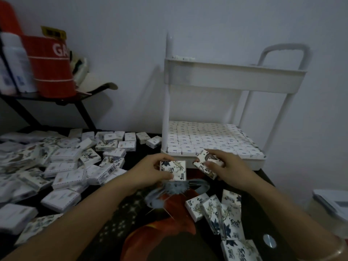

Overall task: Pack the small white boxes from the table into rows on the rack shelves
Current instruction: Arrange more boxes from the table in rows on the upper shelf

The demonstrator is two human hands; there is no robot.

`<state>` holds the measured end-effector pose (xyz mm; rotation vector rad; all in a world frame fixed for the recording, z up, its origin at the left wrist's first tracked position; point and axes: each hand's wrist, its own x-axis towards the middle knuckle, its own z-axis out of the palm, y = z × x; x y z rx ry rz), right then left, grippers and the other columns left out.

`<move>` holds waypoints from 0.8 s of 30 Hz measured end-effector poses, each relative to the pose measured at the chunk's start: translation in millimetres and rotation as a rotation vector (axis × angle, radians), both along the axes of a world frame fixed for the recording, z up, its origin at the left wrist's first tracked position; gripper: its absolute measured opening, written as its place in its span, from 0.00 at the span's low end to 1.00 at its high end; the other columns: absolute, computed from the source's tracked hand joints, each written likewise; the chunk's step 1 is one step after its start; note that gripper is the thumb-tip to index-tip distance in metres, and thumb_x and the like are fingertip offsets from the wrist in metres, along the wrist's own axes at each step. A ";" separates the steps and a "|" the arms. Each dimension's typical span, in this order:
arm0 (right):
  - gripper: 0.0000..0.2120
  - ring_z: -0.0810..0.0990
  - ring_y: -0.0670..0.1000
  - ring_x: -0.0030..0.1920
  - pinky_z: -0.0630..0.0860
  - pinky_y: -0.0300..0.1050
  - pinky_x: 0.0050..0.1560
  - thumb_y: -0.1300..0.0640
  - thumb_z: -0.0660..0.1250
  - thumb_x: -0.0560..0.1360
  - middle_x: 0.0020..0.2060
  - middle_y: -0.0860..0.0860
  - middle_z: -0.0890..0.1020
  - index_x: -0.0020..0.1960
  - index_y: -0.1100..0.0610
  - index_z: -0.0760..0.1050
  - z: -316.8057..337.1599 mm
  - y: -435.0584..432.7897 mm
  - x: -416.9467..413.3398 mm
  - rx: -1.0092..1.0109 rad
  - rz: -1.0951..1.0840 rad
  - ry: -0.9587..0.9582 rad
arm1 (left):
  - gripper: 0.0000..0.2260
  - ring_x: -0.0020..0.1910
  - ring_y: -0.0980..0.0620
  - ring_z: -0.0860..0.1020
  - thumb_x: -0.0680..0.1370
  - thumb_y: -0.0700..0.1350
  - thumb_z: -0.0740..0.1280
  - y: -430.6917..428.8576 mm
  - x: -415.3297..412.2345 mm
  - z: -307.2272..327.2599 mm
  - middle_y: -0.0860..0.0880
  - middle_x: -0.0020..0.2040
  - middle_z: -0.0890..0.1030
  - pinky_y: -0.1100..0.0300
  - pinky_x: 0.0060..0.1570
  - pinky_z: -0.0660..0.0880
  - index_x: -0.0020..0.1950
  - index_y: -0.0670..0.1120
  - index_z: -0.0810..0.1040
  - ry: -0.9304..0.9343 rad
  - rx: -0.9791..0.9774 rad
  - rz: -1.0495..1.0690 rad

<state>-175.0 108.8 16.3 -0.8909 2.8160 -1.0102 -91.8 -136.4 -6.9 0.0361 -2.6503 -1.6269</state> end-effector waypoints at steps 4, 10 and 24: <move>0.22 0.85 0.50 0.43 0.82 0.42 0.43 0.50 0.70 0.75 0.59 0.51 0.76 0.67 0.40 0.71 32.6 -6.8 7.2 -0.194 0.049 -0.097 | 0.18 0.50 0.59 0.80 0.75 0.38 0.70 -11.0 6.1 42.6 0.57 0.58 0.78 0.70 0.41 0.76 0.56 0.60 0.81 0.026 0.074 -0.009; 0.16 0.84 0.47 0.44 0.76 0.35 0.35 0.57 0.75 0.71 0.44 0.46 0.86 0.57 0.49 0.77 79.6 -17.2 13.5 -0.360 0.051 -0.113 | 0.18 0.43 0.54 0.77 0.77 0.35 0.64 -16.9 6.2 127.6 0.49 0.52 0.82 0.63 0.39 0.73 0.55 0.57 0.82 0.175 -0.054 -0.008; 0.12 0.78 0.39 0.30 0.74 0.42 0.37 0.47 0.77 0.66 0.39 0.43 0.84 0.46 0.45 0.78 210.1 -32.1 -33.4 -0.378 -0.010 0.313 | 0.12 0.49 0.54 0.79 0.73 0.47 0.72 -21.4 -108.4 333.3 0.53 0.49 0.81 0.59 0.48 0.76 0.57 0.52 0.78 0.776 -0.672 0.261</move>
